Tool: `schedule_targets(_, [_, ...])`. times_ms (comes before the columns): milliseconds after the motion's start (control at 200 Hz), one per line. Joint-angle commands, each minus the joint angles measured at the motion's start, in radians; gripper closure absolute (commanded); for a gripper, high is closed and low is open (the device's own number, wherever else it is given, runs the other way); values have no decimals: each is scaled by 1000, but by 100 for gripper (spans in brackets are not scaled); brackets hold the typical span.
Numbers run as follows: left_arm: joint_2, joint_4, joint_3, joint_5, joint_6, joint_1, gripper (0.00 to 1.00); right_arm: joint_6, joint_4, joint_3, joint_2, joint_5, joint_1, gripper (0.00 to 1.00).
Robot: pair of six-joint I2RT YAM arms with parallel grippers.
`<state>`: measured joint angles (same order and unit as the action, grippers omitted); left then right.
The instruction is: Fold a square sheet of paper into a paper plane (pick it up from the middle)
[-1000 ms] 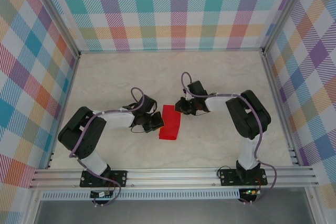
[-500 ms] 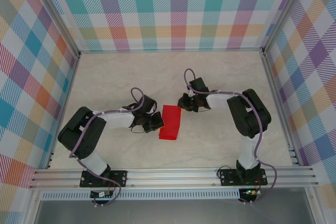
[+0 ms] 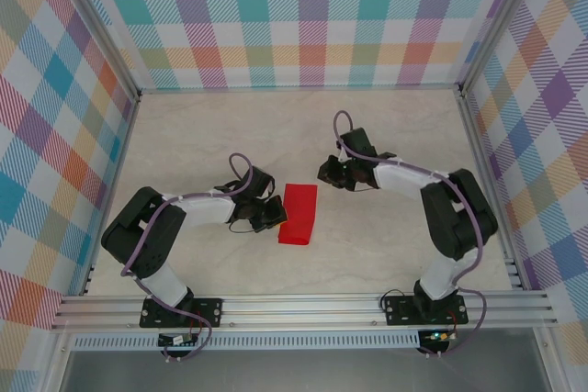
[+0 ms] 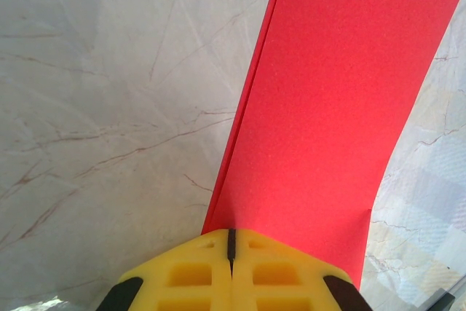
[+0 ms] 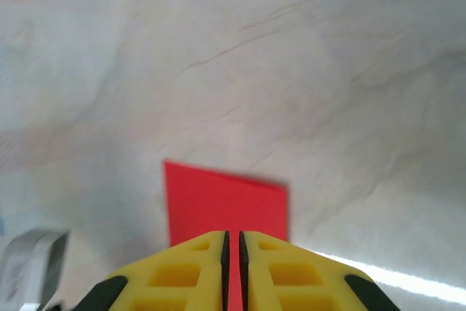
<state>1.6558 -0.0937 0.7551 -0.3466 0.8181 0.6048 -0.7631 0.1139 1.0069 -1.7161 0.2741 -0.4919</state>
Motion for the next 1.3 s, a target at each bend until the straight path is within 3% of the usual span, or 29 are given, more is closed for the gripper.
schedule_targets(0, [59, -198, -75, 133, 0, 4, 100, -101, -60, -131, 92, 140, -40, 86])
schedule_targets(100, [61, -193, -76, 135, 0, 4, 100, -204, -149, -238, 141, 190, -77, 86])
schedule_targets(275, [65, -193, -73, 129, -2, 4, 100, -270, -212, -281, 134, 214, -131, 87])
schedule_targets(1295, [76, -192, -78, 129, 5, 15, 100, -262, -230, -329, -17, 249, -201, 88])
